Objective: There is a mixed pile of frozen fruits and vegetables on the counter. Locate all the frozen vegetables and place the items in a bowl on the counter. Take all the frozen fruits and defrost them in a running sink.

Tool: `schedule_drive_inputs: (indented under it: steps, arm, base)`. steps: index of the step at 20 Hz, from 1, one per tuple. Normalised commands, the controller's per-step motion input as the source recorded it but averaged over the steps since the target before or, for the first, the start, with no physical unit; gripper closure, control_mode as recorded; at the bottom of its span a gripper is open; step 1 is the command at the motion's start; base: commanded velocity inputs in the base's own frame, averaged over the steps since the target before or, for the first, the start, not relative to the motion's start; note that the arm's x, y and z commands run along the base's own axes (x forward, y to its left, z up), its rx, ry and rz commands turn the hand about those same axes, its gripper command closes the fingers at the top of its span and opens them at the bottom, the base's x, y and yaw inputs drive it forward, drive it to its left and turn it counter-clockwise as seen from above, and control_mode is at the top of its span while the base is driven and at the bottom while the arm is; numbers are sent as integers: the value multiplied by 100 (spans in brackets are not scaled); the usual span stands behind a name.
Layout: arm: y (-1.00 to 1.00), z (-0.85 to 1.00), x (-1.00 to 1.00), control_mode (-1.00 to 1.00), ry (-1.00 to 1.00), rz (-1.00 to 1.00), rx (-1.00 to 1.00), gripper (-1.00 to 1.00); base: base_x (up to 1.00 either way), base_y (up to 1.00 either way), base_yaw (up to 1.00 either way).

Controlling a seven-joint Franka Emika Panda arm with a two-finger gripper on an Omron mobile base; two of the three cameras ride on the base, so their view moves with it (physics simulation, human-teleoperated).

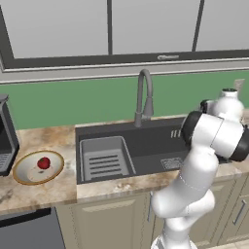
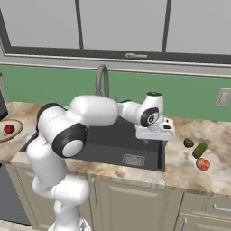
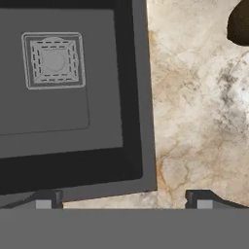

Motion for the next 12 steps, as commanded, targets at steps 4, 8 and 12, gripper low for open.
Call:
schedule_drive_inputs:
  steps: [4, 8, 12]
  arm:
    - [-90, 0, 31, -100, -2, 0, 0, -100]
    - [-75, -32, 11, -100, -10, 0, -2, -100]
    - [-82, -19, 25, -100, -11, 1, -1, -100]
  base:
    - [0, 0, 0]
    - [0, 0, 0]
    - [0, 0, 0]
